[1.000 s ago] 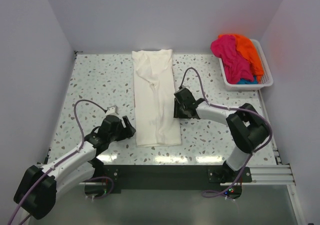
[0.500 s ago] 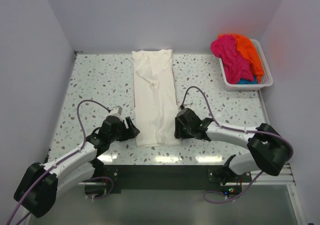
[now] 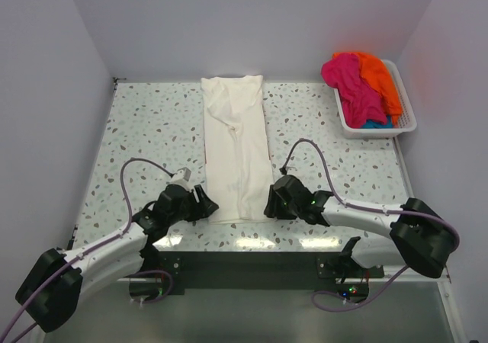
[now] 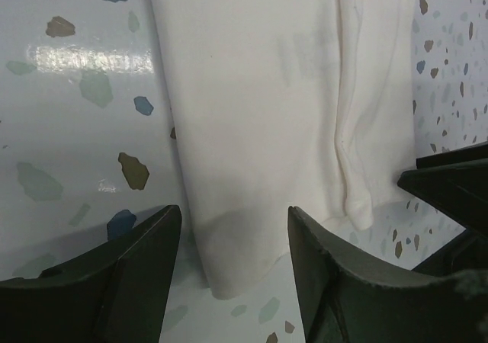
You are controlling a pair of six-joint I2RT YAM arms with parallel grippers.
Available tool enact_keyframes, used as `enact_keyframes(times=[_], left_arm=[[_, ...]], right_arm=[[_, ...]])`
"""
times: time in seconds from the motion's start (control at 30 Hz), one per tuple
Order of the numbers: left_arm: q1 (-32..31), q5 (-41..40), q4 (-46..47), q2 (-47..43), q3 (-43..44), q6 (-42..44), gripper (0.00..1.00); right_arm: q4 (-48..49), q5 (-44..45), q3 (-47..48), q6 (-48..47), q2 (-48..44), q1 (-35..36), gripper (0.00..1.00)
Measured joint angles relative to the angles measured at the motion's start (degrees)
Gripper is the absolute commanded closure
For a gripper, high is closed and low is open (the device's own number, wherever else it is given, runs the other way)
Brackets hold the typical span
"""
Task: Fold and stack the t-shirts
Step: Fold the tshirt
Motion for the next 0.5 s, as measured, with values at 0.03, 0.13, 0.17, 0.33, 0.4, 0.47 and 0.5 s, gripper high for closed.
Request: enact_keyframes(times=[0.03, 0.13, 0.17, 0.33, 0.4, 0.47, 0.5], left_arm=[[-0.6, 0.1, 0.0, -0.2, -0.1, -0.4, 0.38], [-2.2, 0.1, -0.2, -1.1, -0.7, -1.9, 0.41], [-2.6, 0.1, -0.5, -1.4, -0.8, -2.1, 0.41], [-4.3, 0.0, -3.9, -4.3, -1.4, -5.1, 0.49], [-4.9, -0.1, -4.8, -4.9, -1.5, -6.4, 0.51], [-5.6, -0.8, -5.3, -4.8, -1.5, -8.0, 0.54], [-5.8, -1.0, -5.3, -4.7, -1.5, -8.8, 0.55]], right_arm=[[0.0, 0.0, -0.4, 0.3, -0.5, 0.0, 0.50], [0.1, -0.2, -1.6, 1.0, -1.9, 0.0, 0.50], [0.1, -0.2, -2.0, 1.2, -2.5, 0.0, 0.50], [0.1, -0.5, -4.0, 2.2, -5.1, 0.0, 0.51], [-0.1, -0.7, -4.4, 2.5, -5.8, 0.0, 0.51], [-0.7, -0.8, -4.7, 2.6, -6.4, 0.0, 0.51], [-0.9, -0.8, -4.7, 2.7, -6.5, 0.0, 0.51]])
